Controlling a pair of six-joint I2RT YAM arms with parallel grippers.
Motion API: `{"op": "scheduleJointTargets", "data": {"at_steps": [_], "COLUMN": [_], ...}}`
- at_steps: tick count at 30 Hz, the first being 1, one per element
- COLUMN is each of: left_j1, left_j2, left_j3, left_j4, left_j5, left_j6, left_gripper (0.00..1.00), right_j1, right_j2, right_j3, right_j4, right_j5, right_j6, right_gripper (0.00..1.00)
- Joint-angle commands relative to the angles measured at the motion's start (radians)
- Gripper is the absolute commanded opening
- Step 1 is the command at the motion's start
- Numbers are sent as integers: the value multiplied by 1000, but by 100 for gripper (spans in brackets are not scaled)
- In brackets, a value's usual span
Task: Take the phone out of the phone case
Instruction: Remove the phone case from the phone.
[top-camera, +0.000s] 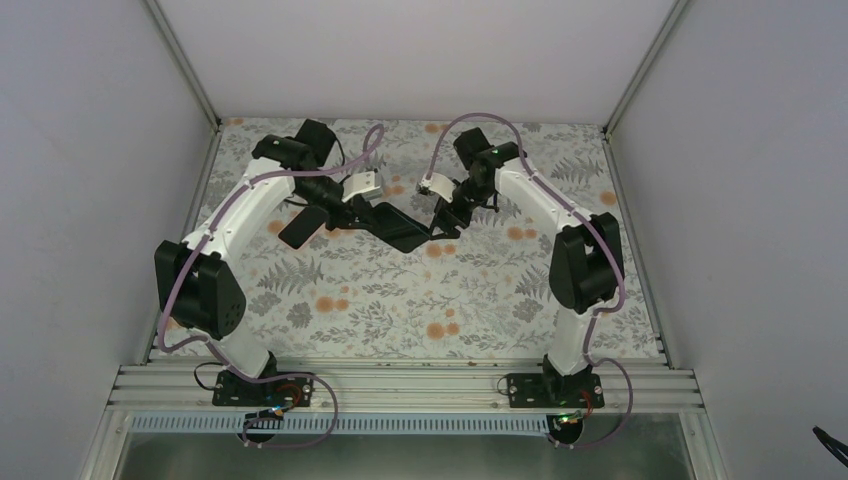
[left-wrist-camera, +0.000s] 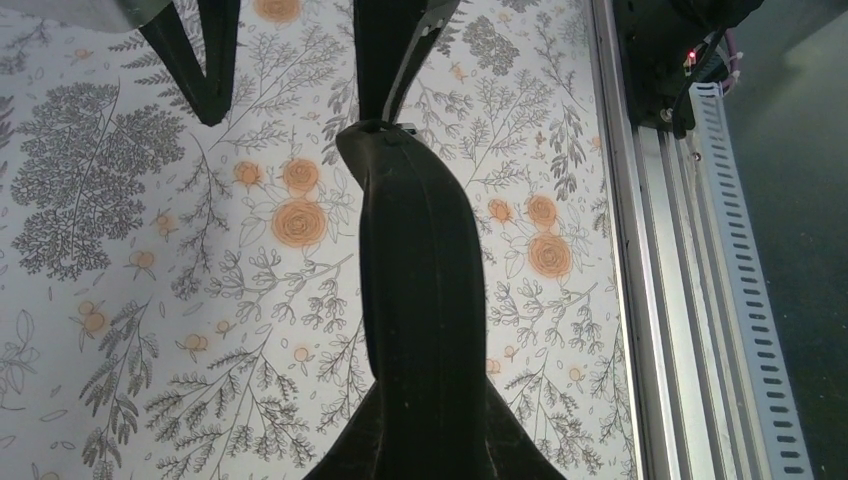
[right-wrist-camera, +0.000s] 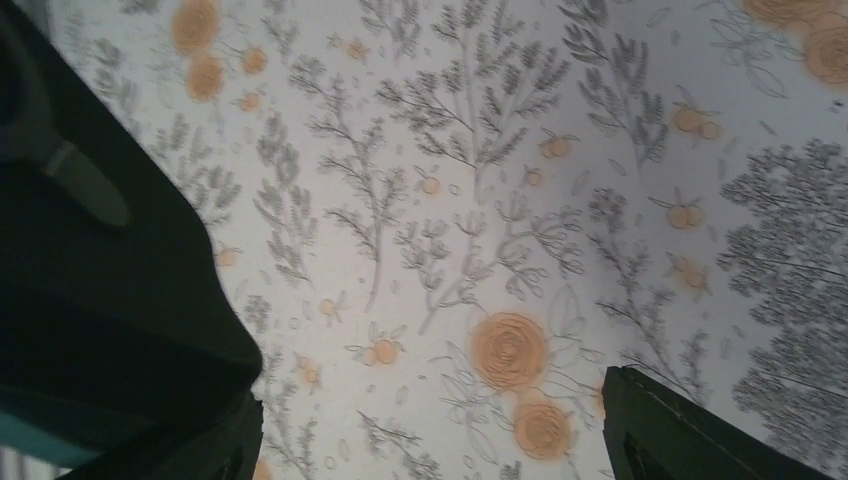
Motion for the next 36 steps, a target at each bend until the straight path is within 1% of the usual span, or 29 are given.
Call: {"op": "scheduleJointTargets", "data": {"at_steps": [1, 3, 7, 11, 14, 17, 20, 24, 26, 28, 31, 34, 36], "left_j1": [-65, -55, -52, -52, -46, -17, 24, 57, 64, 66, 66, 61, 51], "left_j2": [-6, 5, 37, 81, 111, 131, 142, 125, 117, 116, 109, 72, 53], "left_j3": [39, 82, 197, 267, 274, 271, 277, 254, 247, 248, 230, 159, 126], "left_j4": [-101, -101, -101, -101, -97, -84, -66, 14, 65, 122, 248, 428, 513], "left_j5": [228, 240, 260, 277, 274, 259, 267, 271, 266, 254, 207, 109, 23], "left_j6": [44, 41, 22, 14, 21, 26, 26, -21, -56, -96, -201, -309, -348], "left_gripper": [2, 2, 2, 2, 2, 2, 2, 2, 2, 2, 2, 2, 2], "right_j1": [13, 36, 72, 74, 73, 73, 74, 73, 75, 82, 116, 163, 187], "right_j2": [4, 5, -4, -47, -92, -85, -72, -74, -53, -17, 55, 124, 157], "right_j3": [70, 52, 2, -9, 7, 78, 115, 82, 86, 116, 228, 339, 379], "right_j4": [134, 120, 157, 214, 227, 128, 91, 187, 188, 140, -24, -192, -239], "right_j5": [-286, -321, -353, -455, -576, -699, -783, -827, -869, -932, -989, -991, -1011], "right_j6": [29, 12, 8, 14, 6, -53, -63, 19, 34, 12, -90, -198, -211], "right_gripper": [84, 84, 84, 83, 85, 85, 84, 84, 84, 83, 81, 80, 80]}}
